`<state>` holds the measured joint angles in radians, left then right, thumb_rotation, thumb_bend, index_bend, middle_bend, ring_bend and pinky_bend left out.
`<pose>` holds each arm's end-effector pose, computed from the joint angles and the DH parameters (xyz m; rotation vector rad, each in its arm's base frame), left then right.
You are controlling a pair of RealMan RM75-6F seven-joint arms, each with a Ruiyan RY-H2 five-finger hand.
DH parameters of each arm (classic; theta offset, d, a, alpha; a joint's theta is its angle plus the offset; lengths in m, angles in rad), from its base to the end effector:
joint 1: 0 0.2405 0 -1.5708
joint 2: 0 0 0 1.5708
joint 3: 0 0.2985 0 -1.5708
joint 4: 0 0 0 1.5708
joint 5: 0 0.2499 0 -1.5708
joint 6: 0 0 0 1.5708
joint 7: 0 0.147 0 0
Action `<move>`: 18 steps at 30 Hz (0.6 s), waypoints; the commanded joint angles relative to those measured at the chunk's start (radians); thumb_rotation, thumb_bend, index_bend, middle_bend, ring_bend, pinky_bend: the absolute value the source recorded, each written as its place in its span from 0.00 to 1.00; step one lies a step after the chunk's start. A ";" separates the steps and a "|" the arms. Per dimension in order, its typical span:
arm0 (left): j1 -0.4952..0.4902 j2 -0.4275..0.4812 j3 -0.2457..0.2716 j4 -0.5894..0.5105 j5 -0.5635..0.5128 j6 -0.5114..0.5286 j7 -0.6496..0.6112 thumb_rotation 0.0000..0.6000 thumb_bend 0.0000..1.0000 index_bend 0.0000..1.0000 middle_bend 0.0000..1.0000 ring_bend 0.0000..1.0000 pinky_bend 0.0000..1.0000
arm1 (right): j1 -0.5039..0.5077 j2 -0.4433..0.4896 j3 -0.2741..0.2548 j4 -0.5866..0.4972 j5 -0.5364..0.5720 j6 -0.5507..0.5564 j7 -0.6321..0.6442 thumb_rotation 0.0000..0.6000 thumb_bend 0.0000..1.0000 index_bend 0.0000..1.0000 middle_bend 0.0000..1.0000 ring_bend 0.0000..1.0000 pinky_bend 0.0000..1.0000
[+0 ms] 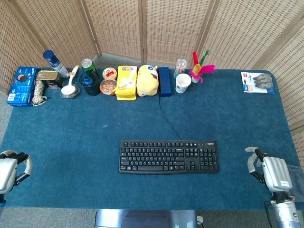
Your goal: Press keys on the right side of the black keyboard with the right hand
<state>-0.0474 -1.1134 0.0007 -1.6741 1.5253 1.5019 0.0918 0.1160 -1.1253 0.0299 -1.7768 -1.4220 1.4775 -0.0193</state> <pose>-0.3569 0.1634 0.1307 -1.4196 -0.9142 -0.8436 -0.3310 -0.1921 0.1222 1.3174 -1.0610 0.9822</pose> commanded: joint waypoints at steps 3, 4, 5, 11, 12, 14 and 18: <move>-0.002 -0.002 0.001 0.001 -0.002 -0.007 0.001 0.01 0.53 0.61 0.58 0.51 0.29 | -0.002 -0.001 0.000 0.000 0.007 -0.015 0.003 0.00 0.61 0.33 0.54 0.59 0.61; -0.002 -0.002 0.002 0.001 -0.002 -0.008 0.001 0.01 0.53 0.61 0.58 0.51 0.29 | -0.002 0.000 0.000 0.000 0.009 -0.020 0.005 0.00 0.61 0.33 0.54 0.59 0.61; -0.003 -0.001 0.002 0.001 -0.001 -0.010 0.002 0.01 0.53 0.61 0.58 0.51 0.29 | -0.002 0.002 -0.001 -0.001 0.012 -0.027 0.008 0.00 0.61 0.33 0.54 0.59 0.61; -0.006 0.019 -0.012 -0.011 0.000 0.005 0.004 0.02 0.53 0.61 0.58 0.51 0.29 | 0.003 0.013 0.009 -0.005 -0.005 -0.034 0.040 0.00 0.61 0.33 0.54 0.60 0.62; -0.007 0.024 -0.016 -0.014 0.001 0.009 0.003 0.02 0.53 0.61 0.58 0.51 0.29 | 0.007 0.018 0.013 -0.009 -0.011 -0.036 0.045 0.00 0.61 0.32 0.54 0.60 0.63; -0.013 0.042 -0.031 -0.026 0.001 0.020 0.004 0.02 0.53 0.61 0.58 0.51 0.29 | 0.026 0.041 0.030 -0.034 -0.033 -0.042 0.062 0.00 0.61 0.31 0.55 0.61 0.65; -0.029 0.068 -0.055 -0.048 -0.009 0.015 -0.003 0.02 0.53 0.61 0.58 0.51 0.29 | 0.076 0.089 0.070 -0.096 -0.052 -0.084 0.097 0.00 0.61 0.30 0.57 0.66 0.70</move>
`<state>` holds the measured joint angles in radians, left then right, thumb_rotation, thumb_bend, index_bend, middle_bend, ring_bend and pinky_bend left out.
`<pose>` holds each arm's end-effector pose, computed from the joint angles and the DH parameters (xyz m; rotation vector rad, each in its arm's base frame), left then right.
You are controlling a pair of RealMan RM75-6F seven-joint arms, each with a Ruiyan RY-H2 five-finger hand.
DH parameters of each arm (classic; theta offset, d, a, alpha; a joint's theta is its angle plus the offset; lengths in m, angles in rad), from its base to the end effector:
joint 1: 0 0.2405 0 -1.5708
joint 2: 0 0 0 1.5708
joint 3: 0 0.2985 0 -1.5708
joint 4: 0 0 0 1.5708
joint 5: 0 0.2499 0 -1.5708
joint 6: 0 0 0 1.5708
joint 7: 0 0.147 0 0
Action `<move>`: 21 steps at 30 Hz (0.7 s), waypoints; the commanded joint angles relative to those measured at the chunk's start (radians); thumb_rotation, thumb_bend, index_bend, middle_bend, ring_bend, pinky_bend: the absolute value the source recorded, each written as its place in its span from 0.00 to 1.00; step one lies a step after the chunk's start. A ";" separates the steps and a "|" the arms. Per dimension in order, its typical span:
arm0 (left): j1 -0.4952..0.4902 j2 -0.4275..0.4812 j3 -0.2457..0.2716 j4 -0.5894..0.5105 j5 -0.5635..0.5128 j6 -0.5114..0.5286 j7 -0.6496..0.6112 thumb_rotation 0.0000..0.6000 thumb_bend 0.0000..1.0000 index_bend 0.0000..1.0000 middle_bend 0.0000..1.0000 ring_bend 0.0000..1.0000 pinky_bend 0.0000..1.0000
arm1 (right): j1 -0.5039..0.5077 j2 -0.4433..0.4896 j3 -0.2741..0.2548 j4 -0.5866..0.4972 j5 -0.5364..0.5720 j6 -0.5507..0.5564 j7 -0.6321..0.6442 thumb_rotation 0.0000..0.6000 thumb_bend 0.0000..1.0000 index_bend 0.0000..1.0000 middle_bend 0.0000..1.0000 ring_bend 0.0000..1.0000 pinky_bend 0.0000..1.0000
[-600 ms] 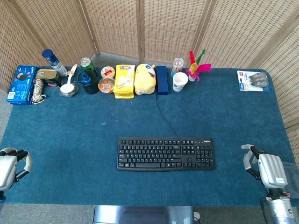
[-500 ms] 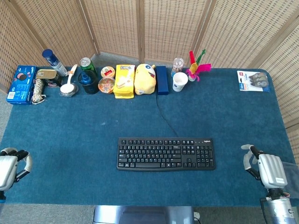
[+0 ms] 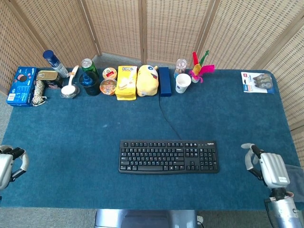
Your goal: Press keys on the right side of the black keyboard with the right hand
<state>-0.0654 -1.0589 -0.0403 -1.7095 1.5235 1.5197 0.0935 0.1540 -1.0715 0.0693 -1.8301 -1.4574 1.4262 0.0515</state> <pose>-0.3465 0.1799 0.1549 -1.4018 -0.8438 -0.8793 -0.3084 -0.2125 0.1334 1.3608 -1.0855 1.0842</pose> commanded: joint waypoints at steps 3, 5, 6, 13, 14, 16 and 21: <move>-0.027 0.028 -0.027 -0.028 -0.012 -0.018 -0.004 0.02 0.53 0.61 0.58 0.51 0.29 | 0.101 0.068 0.064 -0.085 -0.010 -0.112 0.040 0.00 0.60 0.30 0.63 0.74 0.76; -0.035 0.037 -0.028 -0.038 -0.011 -0.028 0.004 0.02 0.53 0.61 0.58 0.51 0.29 | 0.145 0.091 0.085 -0.107 0.015 -0.178 0.046 0.00 0.60 0.30 0.71 0.83 0.82; -0.039 0.041 -0.029 -0.045 -0.012 -0.033 0.010 0.01 0.53 0.61 0.58 0.51 0.29 | 0.171 0.101 0.099 -0.116 0.034 -0.216 0.047 0.00 0.60 0.30 0.75 0.89 0.86; -0.053 0.050 -0.035 -0.066 -0.033 -0.057 0.031 0.02 0.53 0.61 0.58 0.51 0.29 | 0.339 0.119 0.164 -0.106 0.189 -0.480 0.061 0.00 0.62 0.31 0.98 1.00 1.00; -0.053 0.050 -0.035 -0.066 -0.036 -0.059 0.032 0.02 0.53 0.61 0.58 0.51 0.29 | 0.358 0.118 0.167 -0.101 0.207 -0.512 0.062 0.00 0.63 0.32 0.99 1.00 1.00; -0.055 0.047 -0.034 -0.065 -0.042 -0.064 0.036 0.02 0.53 0.61 0.58 0.51 0.29 | 0.404 0.112 0.168 -0.077 0.254 -0.592 0.053 0.00 0.64 0.33 1.00 1.00 1.00; -0.059 0.035 -0.030 -0.056 -0.057 -0.079 0.047 0.02 0.53 0.61 0.58 0.51 0.29 | 0.490 0.068 0.148 -0.023 0.352 -0.705 -0.025 0.00 0.66 0.36 1.00 1.00 1.00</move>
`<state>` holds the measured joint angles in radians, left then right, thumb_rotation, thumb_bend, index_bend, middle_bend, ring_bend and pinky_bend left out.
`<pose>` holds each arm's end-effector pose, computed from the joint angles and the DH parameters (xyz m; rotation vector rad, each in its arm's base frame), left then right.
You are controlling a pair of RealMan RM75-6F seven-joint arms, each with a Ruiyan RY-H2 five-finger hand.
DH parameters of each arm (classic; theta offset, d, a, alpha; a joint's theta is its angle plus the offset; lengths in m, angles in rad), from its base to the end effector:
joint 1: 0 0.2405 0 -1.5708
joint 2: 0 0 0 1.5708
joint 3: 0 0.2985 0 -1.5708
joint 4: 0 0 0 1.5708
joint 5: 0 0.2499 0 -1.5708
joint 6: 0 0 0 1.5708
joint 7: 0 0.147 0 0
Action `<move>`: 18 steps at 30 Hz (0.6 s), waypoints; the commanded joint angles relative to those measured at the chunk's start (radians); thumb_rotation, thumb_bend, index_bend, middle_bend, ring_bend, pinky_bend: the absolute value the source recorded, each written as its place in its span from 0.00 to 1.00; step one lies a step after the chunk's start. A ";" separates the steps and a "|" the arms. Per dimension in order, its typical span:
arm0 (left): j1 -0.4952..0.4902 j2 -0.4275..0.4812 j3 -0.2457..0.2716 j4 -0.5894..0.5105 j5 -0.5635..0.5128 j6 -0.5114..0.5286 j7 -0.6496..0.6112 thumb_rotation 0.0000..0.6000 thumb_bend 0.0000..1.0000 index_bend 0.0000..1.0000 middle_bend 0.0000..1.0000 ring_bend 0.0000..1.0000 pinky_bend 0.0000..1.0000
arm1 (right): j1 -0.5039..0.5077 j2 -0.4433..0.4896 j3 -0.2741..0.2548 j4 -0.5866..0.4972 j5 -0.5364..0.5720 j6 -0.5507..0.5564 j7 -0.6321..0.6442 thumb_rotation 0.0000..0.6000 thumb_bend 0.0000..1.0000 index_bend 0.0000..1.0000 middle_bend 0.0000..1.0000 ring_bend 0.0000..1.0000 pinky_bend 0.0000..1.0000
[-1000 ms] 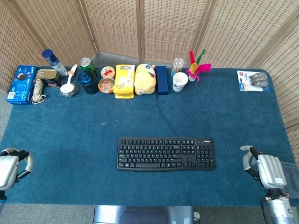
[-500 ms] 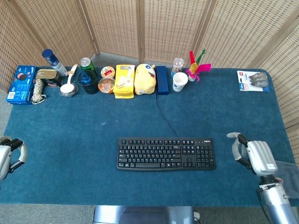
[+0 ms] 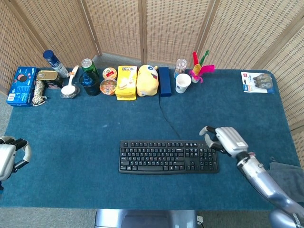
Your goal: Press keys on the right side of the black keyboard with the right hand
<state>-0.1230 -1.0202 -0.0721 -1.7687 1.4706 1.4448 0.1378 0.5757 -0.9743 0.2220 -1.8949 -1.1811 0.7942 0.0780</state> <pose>-0.3322 0.2062 0.1594 -1.4321 -0.8434 -0.8573 -0.2118 -0.3414 0.1037 1.7718 -1.3162 0.9533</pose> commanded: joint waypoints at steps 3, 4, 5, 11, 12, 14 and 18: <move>-0.003 -0.014 0.005 0.009 -0.011 -0.012 0.008 0.02 0.53 0.61 0.58 0.51 0.29 | 0.094 -0.068 -0.027 0.068 0.117 -0.078 -0.110 0.00 0.66 0.37 1.00 1.00 1.00; -0.004 -0.017 0.006 0.012 -0.013 -0.015 0.011 0.01 0.53 0.61 0.58 0.51 0.29 | 0.099 -0.082 -0.040 0.075 0.133 -0.078 -0.133 0.00 0.66 0.37 1.00 1.00 1.00; -0.005 -0.019 0.007 0.012 -0.014 -0.017 0.013 0.02 0.53 0.61 0.58 0.51 0.29 | 0.103 -0.090 -0.049 0.080 0.144 -0.080 -0.147 0.00 0.66 0.37 1.00 1.00 1.00; -0.012 -0.025 0.007 0.013 -0.015 -0.023 0.024 0.01 0.53 0.61 0.58 0.51 0.29 | 0.130 -0.130 -0.109 0.094 0.224 -0.085 -0.243 0.00 0.66 0.37 1.00 1.00 1.00; -0.013 -0.025 0.007 0.012 -0.015 -0.023 0.025 0.01 0.53 0.61 0.58 0.51 0.29 | 0.131 -0.132 -0.116 0.092 0.232 -0.084 -0.252 0.00 0.66 0.37 1.00 1.00 1.00; -0.015 -0.027 0.007 0.012 -0.015 -0.026 0.027 0.01 0.53 0.61 0.58 0.51 0.29 | 0.133 -0.137 -0.134 0.085 0.249 -0.075 -0.275 0.00 0.66 0.37 1.00 1.00 1.00; -0.021 -0.029 0.007 0.009 -0.013 -0.030 0.032 0.02 0.53 0.61 0.58 0.51 0.29 | 0.134 -0.148 -0.160 0.079 0.267 -0.061 -0.306 0.00 0.66 0.37 1.00 1.00 1.00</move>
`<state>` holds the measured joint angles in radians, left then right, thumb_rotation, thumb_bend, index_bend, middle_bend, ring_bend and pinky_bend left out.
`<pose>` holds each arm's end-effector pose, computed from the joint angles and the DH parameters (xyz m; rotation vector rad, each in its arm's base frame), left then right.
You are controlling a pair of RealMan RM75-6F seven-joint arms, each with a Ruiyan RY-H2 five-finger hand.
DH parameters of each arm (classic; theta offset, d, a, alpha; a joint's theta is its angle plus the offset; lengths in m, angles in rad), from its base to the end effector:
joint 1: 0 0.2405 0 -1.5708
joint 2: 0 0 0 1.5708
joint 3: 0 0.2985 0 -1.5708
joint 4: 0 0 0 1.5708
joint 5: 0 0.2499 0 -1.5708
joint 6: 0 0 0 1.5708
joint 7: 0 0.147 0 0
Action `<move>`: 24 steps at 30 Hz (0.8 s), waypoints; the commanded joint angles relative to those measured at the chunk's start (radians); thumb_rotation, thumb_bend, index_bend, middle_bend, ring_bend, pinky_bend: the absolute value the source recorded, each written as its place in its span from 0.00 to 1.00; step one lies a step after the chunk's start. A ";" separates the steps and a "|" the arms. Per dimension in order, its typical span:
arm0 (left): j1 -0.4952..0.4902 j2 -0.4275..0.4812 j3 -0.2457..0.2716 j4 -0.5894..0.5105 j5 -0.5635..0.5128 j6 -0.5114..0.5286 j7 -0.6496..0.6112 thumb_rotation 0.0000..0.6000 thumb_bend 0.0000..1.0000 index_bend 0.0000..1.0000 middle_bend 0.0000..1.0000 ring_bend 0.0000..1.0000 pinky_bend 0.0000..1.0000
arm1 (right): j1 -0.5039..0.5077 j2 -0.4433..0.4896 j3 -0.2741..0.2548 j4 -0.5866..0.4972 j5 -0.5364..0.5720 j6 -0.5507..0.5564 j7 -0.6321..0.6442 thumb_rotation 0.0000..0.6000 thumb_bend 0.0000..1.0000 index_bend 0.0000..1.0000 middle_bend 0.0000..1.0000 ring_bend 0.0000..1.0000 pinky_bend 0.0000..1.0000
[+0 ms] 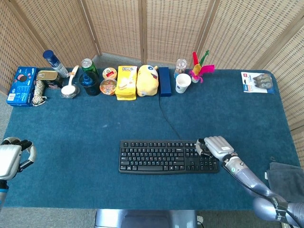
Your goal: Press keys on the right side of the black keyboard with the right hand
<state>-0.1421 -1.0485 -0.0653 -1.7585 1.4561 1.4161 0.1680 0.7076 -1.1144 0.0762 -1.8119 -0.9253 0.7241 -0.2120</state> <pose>-0.3324 0.2109 0.1461 -1.4581 -0.8545 -0.8332 -0.2348 -0.3393 0.0391 1.8875 -1.3175 0.6271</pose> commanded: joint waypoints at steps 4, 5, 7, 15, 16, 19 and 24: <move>-0.007 -0.004 0.000 -0.003 0.005 -0.003 0.004 0.02 0.53 0.61 0.58 0.51 0.29 | 0.005 -0.024 -0.031 -0.005 0.027 0.028 -0.041 0.00 0.66 0.37 1.00 1.00 1.00; -0.007 -0.004 0.000 -0.003 0.006 -0.003 0.005 0.02 0.53 0.61 0.58 0.51 0.29 | 0.006 -0.027 -0.033 -0.005 0.029 0.030 -0.044 0.00 0.66 0.37 1.00 1.00 1.00; -0.007 -0.005 0.001 -0.002 0.005 -0.003 0.005 0.02 0.53 0.61 0.58 0.51 0.29 | 0.009 -0.037 -0.037 -0.001 0.036 0.034 -0.052 0.00 0.66 0.37 1.00 1.00 1.00; -0.004 -0.006 0.005 0.007 0.001 0.000 -0.004 0.02 0.53 0.61 0.58 0.51 0.29 | 0.032 -0.077 -0.050 0.033 0.083 0.043 -0.089 0.00 0.66 0.37 1.00 1.00 1.00; -0.004 -0.006 0.005 0.009 0.000 0.000 -0.005 0.02 0.53 0.61 0.58 0.51 0.29 | 0.035 -0.081 -0.051 0.037 0.090 0.045 -0.094 0.00 0.66 0.37 1.00 1.00 1.00; -0.003 -0.008 0.006 0.013 -0.002 0.000 -0.010 0.02 0.53 0.61 0.58 0.51 0.29 | 0.043 -0.090 -0.053 0.044 0.106 0.051 -0.106 0.00 0.66 0.37 1.00 1.00 1.00; -0.003 -0.012 0.008 0.020 -0.001 0.000 -0.012 0.02 0.53 0.61 0.58 0.51 0.29 | 0.060 -0.108 -0.059 0.056 0.135 0.051 -0.129 0.00 0.66 0.37 1.00 1.00 1.00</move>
<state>-0.1452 -1.0601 -0.0571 -1.7387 1.4547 1.4160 0.1556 0.7637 -1.2186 0.0195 -1.7587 -0.7958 0.7749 -0.3362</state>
